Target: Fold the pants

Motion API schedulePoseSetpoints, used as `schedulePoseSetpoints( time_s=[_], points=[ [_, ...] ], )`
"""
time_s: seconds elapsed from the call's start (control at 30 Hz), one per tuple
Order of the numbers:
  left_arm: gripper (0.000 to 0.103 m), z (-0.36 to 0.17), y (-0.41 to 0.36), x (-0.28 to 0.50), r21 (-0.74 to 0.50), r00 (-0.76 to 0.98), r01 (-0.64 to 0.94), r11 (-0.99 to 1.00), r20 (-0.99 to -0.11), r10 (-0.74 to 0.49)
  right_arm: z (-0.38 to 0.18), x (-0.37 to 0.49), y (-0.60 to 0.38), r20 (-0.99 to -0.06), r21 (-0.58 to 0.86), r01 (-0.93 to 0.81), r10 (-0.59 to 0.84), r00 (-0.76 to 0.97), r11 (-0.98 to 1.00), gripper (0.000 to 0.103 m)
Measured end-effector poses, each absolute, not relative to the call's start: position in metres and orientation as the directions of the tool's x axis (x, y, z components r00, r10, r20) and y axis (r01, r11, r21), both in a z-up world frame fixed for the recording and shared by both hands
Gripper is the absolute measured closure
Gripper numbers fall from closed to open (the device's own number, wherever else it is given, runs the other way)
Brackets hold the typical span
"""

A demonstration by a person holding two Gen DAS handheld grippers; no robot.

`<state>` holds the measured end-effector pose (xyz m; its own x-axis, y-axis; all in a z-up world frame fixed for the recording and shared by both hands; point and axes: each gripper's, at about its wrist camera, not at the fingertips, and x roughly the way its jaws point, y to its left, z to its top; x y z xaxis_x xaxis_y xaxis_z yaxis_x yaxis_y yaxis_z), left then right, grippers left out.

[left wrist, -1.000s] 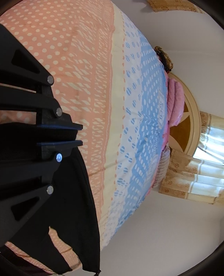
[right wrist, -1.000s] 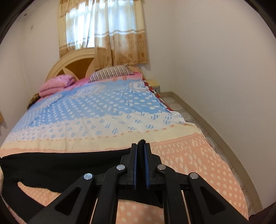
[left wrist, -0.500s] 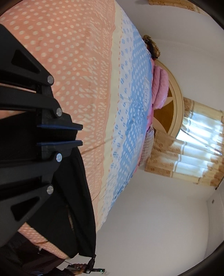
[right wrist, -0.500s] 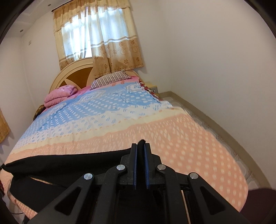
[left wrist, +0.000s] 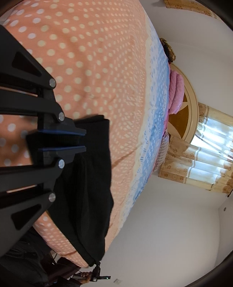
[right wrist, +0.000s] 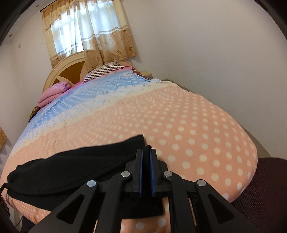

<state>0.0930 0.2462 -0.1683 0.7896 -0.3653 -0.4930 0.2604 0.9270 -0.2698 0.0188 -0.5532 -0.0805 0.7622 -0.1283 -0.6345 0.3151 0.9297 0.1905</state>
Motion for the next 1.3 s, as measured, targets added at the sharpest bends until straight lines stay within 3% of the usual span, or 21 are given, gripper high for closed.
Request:
schedulePoseSetpoints(
  time_s=[0.17, 0.2, 0.23, 0.3, 0.47, 0.6, 0.87, 1.13, 1.17, 1.23, 1.27, 1.3],
  points=[
    [0.090, -0.171, 0.240, 0.087, -0.206, 0.800, 0.256, 0.945, -0.504, -0.327, -0.079, 0.015, -0.550, -0.632, 0.179, 0.305, -0.128, 0.764, 0.935, 0.093],
    [0.090, -0.171, 0.239, 0.088, -0.192, 0.802, 0.255, 0.948, -0.506, -0.318, -0.076, 0.012, -0.549, -0.631, 0.175, 0.307, -0.134, 0.765, 0.935, 0.084],
    [0.090, -0.170, 0.237, 0.088, -0.175, 0.805, 0.255, 0.951, -0.507, -0.309, -0.072, 0.009, -0.547, -0.629, 0.161, 0.320, -0.153, 0.762, 0.934, 0.066],
    [0.090, -0.170, 0.236, 0.089, -0.155, 0.808, 0.253, 0.955, -0.509, -0.297, -0.061, -0.002, -0.539, -0.605, 0.152, 0.329, -0.175, 0.776, 0.932, 0.045],
    [0.087, -0.170, 0.232, 0.092, -0.115, 0.811, 0.245, 0.963, -0.519, -0.269, -0.022, -0.013, -0.476, -0.544, 0.066, 0.218, -0.148, 0.826, 0.974, 0.045],
    [0.087, -0.171, 0.233, 0.093, -0.131, 0.815, 0.233, 0.964, -0.514, -0.267, -0.013, 0.005, -0.382, -0.547, -0.033, -0.003, -0.016, 0.837, 0.999, 0.045],
    [0.087, -0.173, 0.234, 0.091, -0.164, 0.831, 0.205, 0.965, -0.492, -0.260, -0.074, 0.047, -0.212, -0.658, -0.097, -0.384, 0.231, 0.717, 0.918, 0.045],
    [0.087, -0.171, 0.231, 0.089, -0.144, 0.837, 0.204, 0.968, -0.488, -0.248, -0.125, 0.050, -0.122, -0.706, -0.231, -0.538, 0.241, 0.666, 0.811, 0.050],
    [0.087, -0.171, 0.231, 0.090, -0.146, 0.837, 0.204, 0.968, -0.487, -0.249, -0.130, 0.051, -0.117, -0.707, -0.254, -0.541, 0.228, 0.669, 0.802, 0.051],
    [0.087, -0.169, 0.231, 0.092, -0.145, 0.839, 0.205, 0.968, -0.483, -0.250, -0.132, 0.052, -0.113, -0.706, -0.296, -0.535, 0.196, 0.681, 0.791, 0.068],
    [0.087, -0.168, 0.230, 0.093, -0.143, 0.840, 0.205, 0.968, -0.482, -0.249, -0.132, 0.052, -0.113, -0.706, -0.306, -0.530, 0.186, 0.684, 0.791, 0.072],
    [0.087, -0.167, 0.229, 0.094, -0.137, 0.842, 0.206, 0.969, -0.481, -0.247, -0.132, 0.053, -0.114, -0.710, -0.293, -0.530, 0.191, 0.678, 0.795, 0.083]
  ],
)
